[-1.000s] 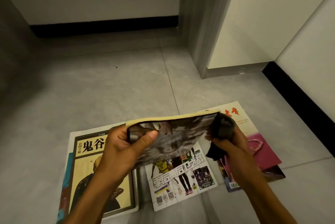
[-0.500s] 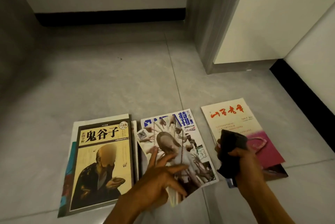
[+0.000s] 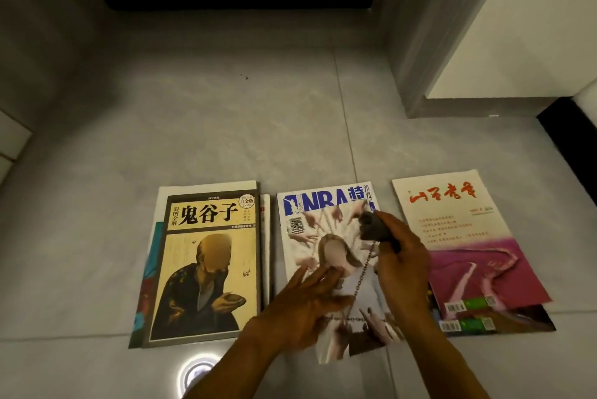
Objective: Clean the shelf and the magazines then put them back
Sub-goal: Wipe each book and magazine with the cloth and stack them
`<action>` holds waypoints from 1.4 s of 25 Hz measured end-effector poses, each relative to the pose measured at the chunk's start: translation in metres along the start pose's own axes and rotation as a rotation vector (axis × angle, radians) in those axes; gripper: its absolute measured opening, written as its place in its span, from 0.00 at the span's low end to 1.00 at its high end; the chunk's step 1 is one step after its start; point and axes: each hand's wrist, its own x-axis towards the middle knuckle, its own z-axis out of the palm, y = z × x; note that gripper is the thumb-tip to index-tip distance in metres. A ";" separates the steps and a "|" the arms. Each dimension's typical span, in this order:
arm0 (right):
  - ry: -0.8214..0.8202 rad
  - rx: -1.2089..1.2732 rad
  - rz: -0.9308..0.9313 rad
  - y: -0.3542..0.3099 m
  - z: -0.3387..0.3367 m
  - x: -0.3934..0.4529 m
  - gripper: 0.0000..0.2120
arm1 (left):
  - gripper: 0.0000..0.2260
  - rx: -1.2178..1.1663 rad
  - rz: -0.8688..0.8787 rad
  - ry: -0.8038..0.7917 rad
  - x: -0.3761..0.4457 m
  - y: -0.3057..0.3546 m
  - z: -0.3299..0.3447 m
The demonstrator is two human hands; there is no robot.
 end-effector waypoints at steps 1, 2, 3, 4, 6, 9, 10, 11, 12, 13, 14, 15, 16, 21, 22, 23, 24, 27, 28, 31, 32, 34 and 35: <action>-0.011 -0.083 -0.044 0.009 0.003 0.005 0.17 | 0.29 -0.001 0.013 0.005 0.002 -0.004 -0.003; -0.029 -0.219 -0.082 0.018 0.006 0.012 0.18 | 0.30 -0.017 -0.020 0.043 0.003 -0.008 -0.003; -0.058 -0.370 -0.092 0.029 0.013 0.017 0.19 | 0.32 -0.041 -0.100 0.089 0.002 -0.011 -0.001; -0.111 -0.511 -0.082 0.039 0.019 0.016 0.21 | 0.36 -0.068 -0.199 0.119 0.000 -0.011 0.000; -0.184 -0.683 -0.080 0.064 0.037 0.003 0.26 | 0.44 -0.121 -0.336 0.097 -0.002 -0.011 0.003; -0.301 -0.632 -0.236 0.079 0.060 -0.032 0.24 | 0.50 -0.182 -0.397 0.061 0.002 -0.015 0.001; -0.380 -0.631 -0.379 0.081 0.056 -0.036 0.22 | 0.51 -0.196 -0.399 0.049 0.003 -0.016 0.002; -0.416 -0.651 -0.522 0.085 0.048 -0.028 0.22 | 0.52 -0.209 -0.398 0.045 0.004 -0.016 0.003; -0.422 -0.705 -0.606 0.087 0.039 -0.013 0.25 | 0.52 -0.220 -0.398 0.049 0.004 -0.016 0.004; -0.401 -0.733 -0.581 0.088 0.033 0.006 0.29 | 0.51 -0.225 -0.396 0.057 0.005 -0.016 0.004; -0.316 -0.737 -0.447 0.084 0.030 0.025 0.31 | 0.51 -0.227 -0.395 0.061 0.005 -0.016 0.003; -0.218 -0.708 -0.276 0.082 0.036 0.036 0.31 | 0.51 -0.225 -0.396 0.058 0.005 -0.016 0.002; -0.151 -0.687 -0.133 0.070 0.046 0.035 0.32 | 0.51 -0.217 -0.399 0.050 0.005 -0.015 0.002; -0.385 -0.616 -0.420 0.054 0.069 -0.002 0.30 | 0.53 -0.254 -0.400 0.028 0.007 -0.012 0.002; -0.412 -0.635 -0.454 0.059 0.057 0.015 0.32 | 0.52 -0.259 -0.394 0.033 0.007 -0.012 0.000; -0.395 -0.655 -0.381 0.067 0.049 0.034 0.35 | 0.52 -0.255 -0.390 0.037 0.007 -0.013 0.000; -0.319 -0.654 -0.248 0.073 0.045 0.049 0.34 | 0.51 -0.245 -0.386 0.033 0.006 -0.014 -0.001; -0.132 -0.680 -0.017 0.058 0.065 0.042 0.33 | 0.52 -0.219 -0.390 0.016 0.005 -0.013 -0.001; -0.183 -0.714 -0.077 0.051 0.079 0.028 0.35 | 0.53 -0.217 -0.388 0.010 0.006 -0.012 -0.001; -0.453 -0.645 -0.354 0.042 0.088 0.003 0.33 | 0.52 -0.258 -0.382 0.023 0.007 -0.011 0.000; -0.502 -0.622 -0.435 0.048 0.076 0.011 0.34 | 0.53 -0.271 -0.384 0.040 0.006 -0.012 0.002; -0.472 -0.634 -0.413 0.069 0.050 0.035 0.36 | 0.53 -0.263 -0.408 0.097 0.000 -0.015 0.007; -0.382 -0.618 -0.305 0.074 0.038 0.046 0.35 | 0.54 -0.253 -0.426 0.111 -0.003 -0.016 0.010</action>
